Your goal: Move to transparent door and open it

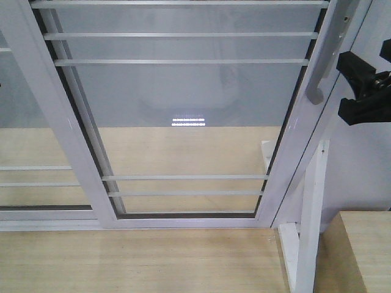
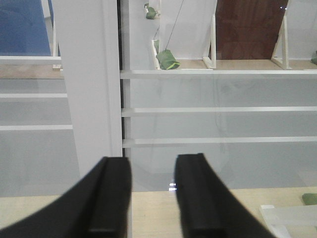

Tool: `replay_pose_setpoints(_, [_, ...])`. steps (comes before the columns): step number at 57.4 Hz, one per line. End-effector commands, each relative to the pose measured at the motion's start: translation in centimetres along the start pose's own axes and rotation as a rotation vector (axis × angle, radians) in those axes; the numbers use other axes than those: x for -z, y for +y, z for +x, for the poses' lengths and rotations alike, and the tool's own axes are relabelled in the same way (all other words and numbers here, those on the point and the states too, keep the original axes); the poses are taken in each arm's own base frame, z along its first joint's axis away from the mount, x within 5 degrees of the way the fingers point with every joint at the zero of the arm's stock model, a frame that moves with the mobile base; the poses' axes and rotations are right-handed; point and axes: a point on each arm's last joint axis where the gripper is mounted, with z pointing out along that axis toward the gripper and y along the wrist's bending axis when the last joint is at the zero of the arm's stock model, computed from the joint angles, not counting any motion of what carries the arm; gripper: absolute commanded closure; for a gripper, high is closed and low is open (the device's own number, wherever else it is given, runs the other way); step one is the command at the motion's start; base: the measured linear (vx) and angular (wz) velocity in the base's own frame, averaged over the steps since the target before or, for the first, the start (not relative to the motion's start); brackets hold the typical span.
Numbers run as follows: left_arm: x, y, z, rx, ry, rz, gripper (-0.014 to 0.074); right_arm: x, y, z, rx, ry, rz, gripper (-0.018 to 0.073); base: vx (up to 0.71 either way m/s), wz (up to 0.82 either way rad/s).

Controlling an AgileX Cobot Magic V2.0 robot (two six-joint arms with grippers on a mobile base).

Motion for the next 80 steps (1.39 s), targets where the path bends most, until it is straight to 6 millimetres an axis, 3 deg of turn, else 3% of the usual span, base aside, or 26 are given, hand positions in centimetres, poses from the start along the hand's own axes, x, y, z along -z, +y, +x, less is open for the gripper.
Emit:
replay_pose_setpoints(1, [0.4,-0.1,-2.0,-0.001,-0.115,0.000,0.0105,0.3,-0.3,-2.1,0.015,-0.129,0.015,-0.0088,0.00,0.00])
replay_pose_setpoints(6, [0.4,-0.1,-2.0,0.018,-0.108,0.002,0.0068,0.0,-0.3,-2.1,0.013,-0.134,0.014,-0.0118,0.00,0.00])
replay_pose_setpoints(13, [0.4,-0.2,-1.7,0.018,-0.083,0.004,0.0061,-0.7,-0.5,-1.6,0.010,-0.099,0.024,-0.0091,0.00,0.00])
replay_pose_setpoints(28, [0.3,-0.2,-1.4,0.017,-0.045,0.008,0.0061,-0.9,-3.4,-0.5,-0.080,-0.031,0.170,-0.0006,0.00,0.00])
replay_pose_setpoints(35, [0.3,-0.2,-1.4,0.017,-0.045,0.008,0.0061,-2.0,-4.1,-0.3,-0.078,-0.054,0.194,0.0006,0.00,0.00])
replay_pose_setpoints(65, [0.3,-0.2,-1.3,0.016,-0.034,0.009,0.0061,-14.4,-6.1,1.8,-0.089,-0.024,0.185,0.0006,0.00,0.00])
replay_pose_setpoints(80, [0.3,-0.2,-1.3,0.012,-0.034,0.009,0.0061,-18.7,-7.8,2.3,-0.102,-0.009,0.209,0.0006,0.00,0.00])
